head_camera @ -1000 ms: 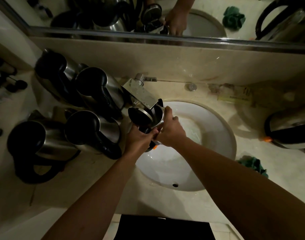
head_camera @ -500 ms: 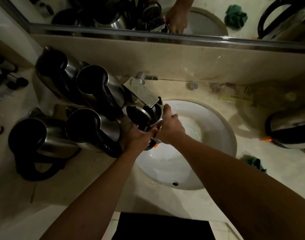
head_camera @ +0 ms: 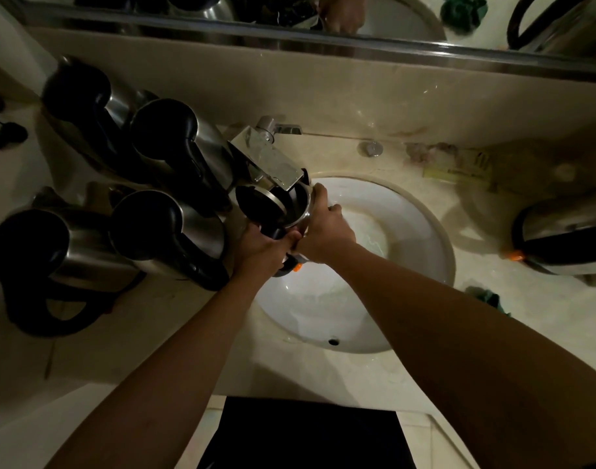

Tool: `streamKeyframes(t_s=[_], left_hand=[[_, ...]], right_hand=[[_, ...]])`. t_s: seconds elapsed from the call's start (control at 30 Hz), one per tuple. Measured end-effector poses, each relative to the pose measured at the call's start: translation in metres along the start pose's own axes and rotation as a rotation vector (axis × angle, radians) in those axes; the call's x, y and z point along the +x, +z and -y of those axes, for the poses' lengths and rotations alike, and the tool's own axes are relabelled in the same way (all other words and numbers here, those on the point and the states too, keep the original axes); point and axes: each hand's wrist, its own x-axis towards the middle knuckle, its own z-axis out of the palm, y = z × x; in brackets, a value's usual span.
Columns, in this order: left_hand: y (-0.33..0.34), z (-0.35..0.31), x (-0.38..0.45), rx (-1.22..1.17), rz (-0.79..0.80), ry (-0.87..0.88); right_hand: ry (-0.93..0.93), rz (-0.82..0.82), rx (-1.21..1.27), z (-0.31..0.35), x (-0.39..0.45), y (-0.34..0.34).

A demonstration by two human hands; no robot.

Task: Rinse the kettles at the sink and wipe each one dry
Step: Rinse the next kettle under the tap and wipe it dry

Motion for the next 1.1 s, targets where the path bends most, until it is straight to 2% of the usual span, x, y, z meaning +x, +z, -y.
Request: streamKeyframes(t_s=[0.4,0.9,1.1], left_hand=[[-0.0026,0.0005,-0.0008,-0.005,-0.019,0.040],[-0.0046,-0.0022,-0.0032,-0.095,0.039,0.029],[-0.0041,-0.0034,-0.0041,-0.053,0.011,0.006]], right_hand=[[-0.001,-0.011,-0.002,0.0009,0.0005,0.0029],[-0.020,-0.008,-0.012,-0.0015,0.0002,0.0016],[-0.011,-0.015,-0.006,0.0001,-0.0004,0.0022]])
